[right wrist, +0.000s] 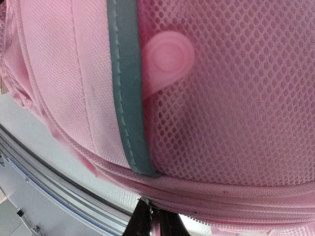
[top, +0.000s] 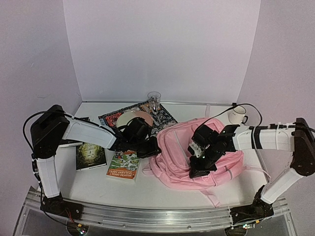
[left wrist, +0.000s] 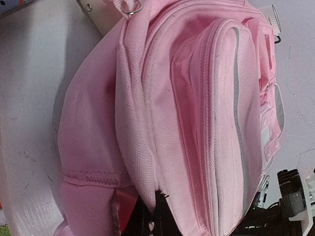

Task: Pack the student bag
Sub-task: Adjust the student bag at the center of the board.

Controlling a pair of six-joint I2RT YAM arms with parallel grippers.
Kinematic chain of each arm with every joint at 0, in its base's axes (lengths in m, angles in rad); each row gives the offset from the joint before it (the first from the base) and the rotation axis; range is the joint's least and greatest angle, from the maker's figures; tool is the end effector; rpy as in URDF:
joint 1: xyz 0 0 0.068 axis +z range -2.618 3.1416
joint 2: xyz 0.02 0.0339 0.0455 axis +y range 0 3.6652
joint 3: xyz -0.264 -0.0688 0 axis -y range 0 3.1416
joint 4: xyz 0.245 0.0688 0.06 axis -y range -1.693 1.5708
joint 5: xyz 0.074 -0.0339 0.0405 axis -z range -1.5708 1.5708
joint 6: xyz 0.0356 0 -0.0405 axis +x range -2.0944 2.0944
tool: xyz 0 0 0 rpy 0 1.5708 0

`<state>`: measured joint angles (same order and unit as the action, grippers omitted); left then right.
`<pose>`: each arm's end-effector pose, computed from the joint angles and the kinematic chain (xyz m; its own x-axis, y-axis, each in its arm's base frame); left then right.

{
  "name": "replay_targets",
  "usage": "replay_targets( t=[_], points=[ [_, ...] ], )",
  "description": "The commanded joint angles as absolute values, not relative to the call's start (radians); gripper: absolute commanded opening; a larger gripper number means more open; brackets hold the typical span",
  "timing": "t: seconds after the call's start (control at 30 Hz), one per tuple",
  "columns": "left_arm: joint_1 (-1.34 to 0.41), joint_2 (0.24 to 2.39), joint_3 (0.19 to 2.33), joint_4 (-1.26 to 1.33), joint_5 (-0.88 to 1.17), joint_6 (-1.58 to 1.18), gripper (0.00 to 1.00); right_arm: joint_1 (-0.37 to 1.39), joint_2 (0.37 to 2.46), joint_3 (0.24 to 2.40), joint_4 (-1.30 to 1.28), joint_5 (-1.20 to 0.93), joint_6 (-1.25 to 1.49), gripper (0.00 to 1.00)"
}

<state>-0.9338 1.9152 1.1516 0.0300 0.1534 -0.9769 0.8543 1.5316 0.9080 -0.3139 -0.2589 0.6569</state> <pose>0.2387 -0.3318 0.1628 -0.9372 -0.1103 -0.3309 0.1523 0.7239 -0.6728 0.1952 0.2381 0.1955 -0.9251 -0.1635 -0.3426 -0.3328 0.7835 0.5248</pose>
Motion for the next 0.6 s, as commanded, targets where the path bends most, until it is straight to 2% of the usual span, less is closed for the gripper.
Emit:
replay_targets(
  t=[0.0,0.03,0.17,0.33,0.5,0.57],
  points=[
    [-0.915,1.891,1.229,0.122,0.196,-0.833,0.03,0.861,1.558,1.018,-0.124,-0.25,0.666,0.12],
    [-0.913,1.896,1.242,0.108,0.179,-0.8,0.06,0.861,1.57,1.031,-0.118,-0.245,0.669,0.13],
    [-0.909,1.918,1.306,0.031,0.1,-0.651,0.17,0.861,1.605,1.086,-0.111,-0.272,0.654,0.28],
    [-0.907,1.882,1.336,-0.049,0.018,-0.546,0.36,0.856,1.563,1.084,-0.156,-0.221,0.587,0.38],
    [-0.924,1.788,1.291,-0.098,-0.051,-0.511,0.5,0.842,1.504,1.079,-0.286,-0.155,0.41,0.52],
    [-0.925,1.748,1.262,-0.118,-0.067,-0.519,0.53,0.841,1.486,1.093,-0.344,-0.155,0.321,0.56]
  ],
)
